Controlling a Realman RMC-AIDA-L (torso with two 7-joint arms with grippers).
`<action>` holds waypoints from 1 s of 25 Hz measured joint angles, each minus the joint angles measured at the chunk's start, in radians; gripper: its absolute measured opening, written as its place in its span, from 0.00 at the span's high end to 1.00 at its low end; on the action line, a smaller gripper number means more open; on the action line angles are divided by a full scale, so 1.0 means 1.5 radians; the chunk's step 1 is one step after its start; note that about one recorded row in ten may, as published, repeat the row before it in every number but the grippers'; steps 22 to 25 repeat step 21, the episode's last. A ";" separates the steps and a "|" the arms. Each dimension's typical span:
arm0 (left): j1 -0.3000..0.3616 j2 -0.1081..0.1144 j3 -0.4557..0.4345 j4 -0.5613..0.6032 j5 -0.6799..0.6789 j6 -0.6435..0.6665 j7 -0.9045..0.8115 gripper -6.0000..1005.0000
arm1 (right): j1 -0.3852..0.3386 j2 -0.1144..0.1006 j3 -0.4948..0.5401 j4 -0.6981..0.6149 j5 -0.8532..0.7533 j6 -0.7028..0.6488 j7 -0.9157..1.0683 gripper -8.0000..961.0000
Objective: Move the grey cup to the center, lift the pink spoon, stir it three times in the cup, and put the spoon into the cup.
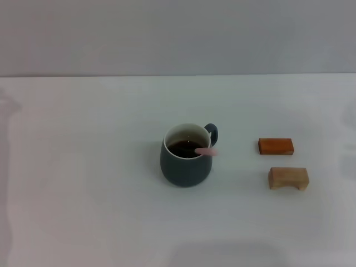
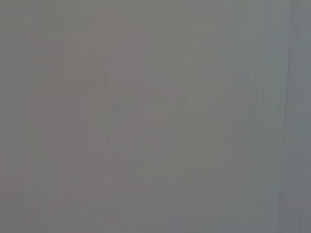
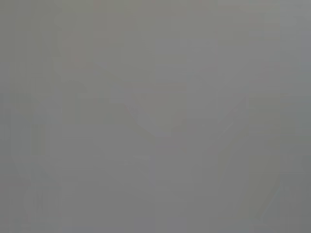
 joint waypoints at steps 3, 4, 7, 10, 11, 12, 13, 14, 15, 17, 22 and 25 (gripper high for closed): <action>0.006 -0.004 0.000 0.000 0.000 -0.001 0.006 1.00 | -0.015 0.001 -0.003 -0.039 0.011 -0.065 0.000 0.76; 0.006 -0.004 0.000 0.000 0.000 -0.001 0.006 1.00 | -0.016 0.002 -0.005 -0.067 0.018 -0.101 0.001 0.76; 0.007 -0.005 0.004 -0.005 0.001 -0.005 0.016 1.00 | -0.016 0.002 -0.007 -0.091 0.034 -0.125 0.002 0.76; 0.008 -0.008 0.007 -0.005 0.011 -0.006 0.048 1.00 | -0.015 0.001 0.001 -0.111 0.053 -0.143 0.002 0.76; 0.008 -0.009 0.007 -0.005 0.016 -0.006 0.054 1.00 | -0.015 0.001 0.001 -0.111 0.053 -0.143 0.002 0.76; 0.008 -0.009 0.007 -0.005 0.020 -0.006 0.058 1.00 | -0.014 0.000 0.009 -0.112 0.055 -0.143 0.001 0.76; 0.008 -0.009 0.007 -0.005 0.020 -0.006 0.058 1.00 | -0.014 0.000 0.009 -0.112 0.055 -0.143 0.001 0.76; 0.008 -0.009 0.006 -0.005 0.022 -0.006 0.058 1.00 | -0.013 0.000 0.017 -0.110 0.056 -0.139 0.000 0.76; 0.008 -0.009 0.006 -0.005 0.022 -0.006 0.058 1.00 | -0.013 0.000 0.017 -0.110 0.056 -0.139 0.000 0.76; 0.008 -0.009 0.003 -0.005 0.022 -0.008 0.055 1.00 | -0.012 0.000 0.024 -0.106 0.057 -0.138 -0.003 0.76; 0.006 -0.006 0.003 -0.002 0.022 -0.022 0.048 1.00 | -0.007 -0.002 0.042 -0.103 0.058 -0.126 -0.003 0.76; 0.006 -0.006 0.003 -0.002 0.022 -0.022 0.048 1.00 | -0.007 -0.002 0.042 -0.103 0.058 -0.126 -0.003 0.76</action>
